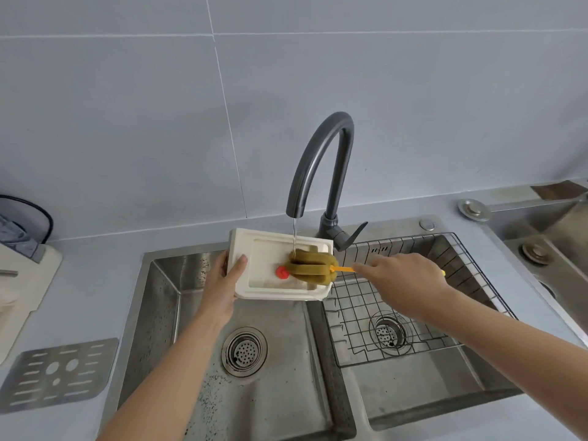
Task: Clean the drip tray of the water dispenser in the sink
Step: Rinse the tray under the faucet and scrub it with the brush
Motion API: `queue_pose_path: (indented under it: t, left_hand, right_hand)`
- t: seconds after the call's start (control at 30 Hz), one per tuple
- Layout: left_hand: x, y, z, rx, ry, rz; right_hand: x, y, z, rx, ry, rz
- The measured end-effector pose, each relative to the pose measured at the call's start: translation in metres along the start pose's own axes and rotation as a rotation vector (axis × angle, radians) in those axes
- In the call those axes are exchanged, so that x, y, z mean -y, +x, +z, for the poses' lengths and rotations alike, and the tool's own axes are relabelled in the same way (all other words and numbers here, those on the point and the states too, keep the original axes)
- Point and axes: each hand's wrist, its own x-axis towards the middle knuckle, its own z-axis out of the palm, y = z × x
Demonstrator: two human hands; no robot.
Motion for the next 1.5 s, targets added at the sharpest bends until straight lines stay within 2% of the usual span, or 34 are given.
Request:
queue_pose_path:
  t: [0.17,0.27,0.57,0.83,1.2,1.5]
  left_hand:
    - [0.001,0.001,-0.001,-0.002,0.012,0.014]
    - [0.002,-0.001,-0.001,0.009,0.02,0.027]
    - [0.008,0.002,-0.003,0.091,0.009,-0.05]
    - [0.007,0.009,0.022,0.229,-0.009,-0.089]
    - [0.006,0.02,0.036,0.185,0.011,-0.054]
    - [0.009,0.019,0.029,0.159,-0.004,-0.05]
  right_hand:
    - [0.004,-0.008,0.006,0.07,0.048,-0.041]
    - [-0.005,-0.007,0.006,0.087,0.113,0.008]
    - [-0.022,-0.011,-0.005,-0.045,0.261,0.129]
    - [-0.006,-0.01,-0.02,-0.09,0.03,0.048]
    - [0.01,0.0,-0.028,0.001,-0.141,-0.134]
    - [-0.012,0.012,-0.037,-0.035,-0.13,-0.138]
